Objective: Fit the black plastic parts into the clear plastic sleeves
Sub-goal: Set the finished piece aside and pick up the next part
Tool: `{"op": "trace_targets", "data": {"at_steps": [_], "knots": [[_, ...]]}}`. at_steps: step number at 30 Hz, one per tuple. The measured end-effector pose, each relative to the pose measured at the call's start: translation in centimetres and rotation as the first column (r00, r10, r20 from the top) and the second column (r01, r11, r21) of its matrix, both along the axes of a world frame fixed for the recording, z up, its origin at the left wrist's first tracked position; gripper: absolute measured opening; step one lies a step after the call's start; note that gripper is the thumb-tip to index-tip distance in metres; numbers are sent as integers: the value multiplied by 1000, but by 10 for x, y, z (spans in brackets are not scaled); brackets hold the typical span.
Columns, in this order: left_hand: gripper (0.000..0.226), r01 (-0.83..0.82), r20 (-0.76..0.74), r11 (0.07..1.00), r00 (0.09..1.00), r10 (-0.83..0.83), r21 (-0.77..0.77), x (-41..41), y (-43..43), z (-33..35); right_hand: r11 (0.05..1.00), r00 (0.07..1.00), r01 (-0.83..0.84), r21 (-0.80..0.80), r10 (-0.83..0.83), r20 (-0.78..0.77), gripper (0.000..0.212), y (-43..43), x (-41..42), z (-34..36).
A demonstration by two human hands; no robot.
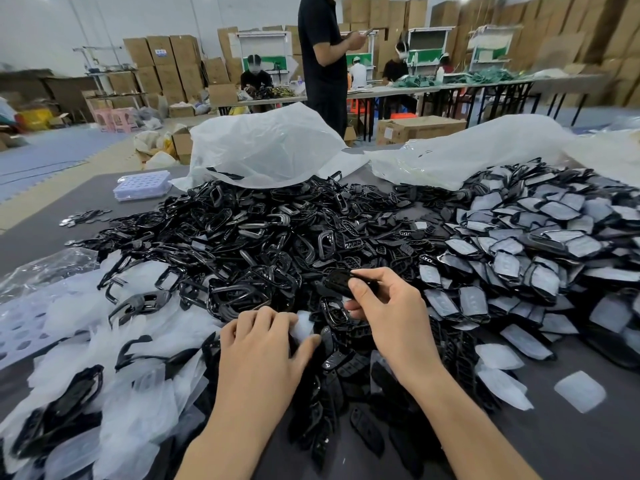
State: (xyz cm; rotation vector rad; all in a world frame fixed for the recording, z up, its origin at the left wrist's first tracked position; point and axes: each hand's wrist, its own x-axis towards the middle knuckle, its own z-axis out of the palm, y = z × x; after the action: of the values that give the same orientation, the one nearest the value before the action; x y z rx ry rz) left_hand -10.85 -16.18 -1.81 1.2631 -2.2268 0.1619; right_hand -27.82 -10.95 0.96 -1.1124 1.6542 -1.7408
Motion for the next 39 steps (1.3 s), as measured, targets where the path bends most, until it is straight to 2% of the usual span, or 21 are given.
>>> {"op": "trace_targets", "data": {"at_steps": [6, 10, 12, 15, 18, 23, 26, 30, 34, 39], "knots": [[7, -19, -19, 1000, 1000, 19, -20, -1, 2, 2, 1000, 1000, 9, -6, -9, -2, 10, -1, -1, -1], [15, -32, -178, 999, 983, 39, 40, -1, 4, 7, 1000, 1000, 7, 3, -7, 28, 10, -2, -1, 1], [18, 16, -332, 996, 943, 15, 90, 1, 4, 12, 1000, 995, -18, -10, 19, 101, 9, -2, -1, 3], [34, 170, -551, 964, 834, -29, 206, 2, 6, 17, 997, 948, -59, -59, 74, 308, 8, -2, 1, 7], [26, 274, -660, 926, 750, -36, 261, 0, 9, 19, 983, 849, -152, -105, 184, 496, 7, -2, 7, 11], [30, 334, -710, 901, 703, -42, 278, 0, 13, 22, 926, 710, -323, -196, 374, 597, 9, -1, 15, 11], [30, 363, -720, 888, 692, -53, 283, 1, 13, 21, 918, 701, -339, -208, 394, 594, 10, -1, 17, 10], [11, 396, -711, 866, 699, -70, 304, 0, 11, 21, 912, 696, -339, -232, 409, 591, 10, -2, 18, 11], [25, 470, -667, 818, 730, -150, 331, -1, 13, 20, 900, 673, -364, -240, 432, 601, 13, 0, 17, 13], [7, 451, -624, 861, 749, -223, 234, -3, 15, 18, 898, 643, -379, -225, 430, 634, 13, 1, 14, 13]]}}
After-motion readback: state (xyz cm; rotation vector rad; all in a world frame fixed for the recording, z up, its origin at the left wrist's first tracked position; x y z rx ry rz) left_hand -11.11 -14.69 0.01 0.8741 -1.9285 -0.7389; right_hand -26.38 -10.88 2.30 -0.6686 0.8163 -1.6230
